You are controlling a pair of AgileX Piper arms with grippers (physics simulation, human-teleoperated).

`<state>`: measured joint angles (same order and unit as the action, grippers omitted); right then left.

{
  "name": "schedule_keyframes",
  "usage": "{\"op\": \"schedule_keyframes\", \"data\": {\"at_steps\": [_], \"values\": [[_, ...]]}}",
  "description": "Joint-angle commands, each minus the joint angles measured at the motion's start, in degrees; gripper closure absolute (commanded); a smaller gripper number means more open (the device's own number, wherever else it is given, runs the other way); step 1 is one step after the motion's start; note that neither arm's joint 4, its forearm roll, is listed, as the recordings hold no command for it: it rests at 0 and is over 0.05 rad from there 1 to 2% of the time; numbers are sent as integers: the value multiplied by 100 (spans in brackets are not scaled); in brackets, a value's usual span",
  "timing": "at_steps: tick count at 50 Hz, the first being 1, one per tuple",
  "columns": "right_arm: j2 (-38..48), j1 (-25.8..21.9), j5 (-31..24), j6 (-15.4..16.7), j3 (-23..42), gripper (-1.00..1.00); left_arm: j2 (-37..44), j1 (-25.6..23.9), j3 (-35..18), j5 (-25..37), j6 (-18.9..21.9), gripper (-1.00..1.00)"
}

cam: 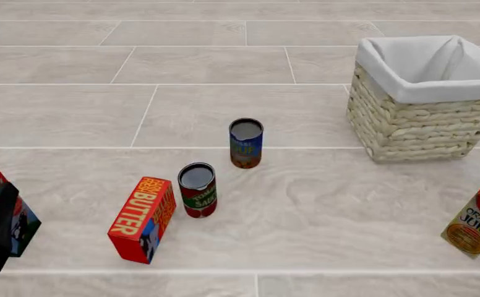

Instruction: Pick the cream cheese and place it in the basket.

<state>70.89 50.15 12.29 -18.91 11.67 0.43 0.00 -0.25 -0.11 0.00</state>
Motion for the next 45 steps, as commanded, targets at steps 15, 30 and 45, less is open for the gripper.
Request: {"op": "schedule_keyframes", "data": {"at_steps": [15,30,45], "values": [[212,-125,64,135,75,-100,0,0,0,0,0,-100],[727,-114,510,262,-19,-100,0,0,0,0,0,-100],[1073,-75,779,373,-62,-100,0,0,0,0,0,-100]]}}
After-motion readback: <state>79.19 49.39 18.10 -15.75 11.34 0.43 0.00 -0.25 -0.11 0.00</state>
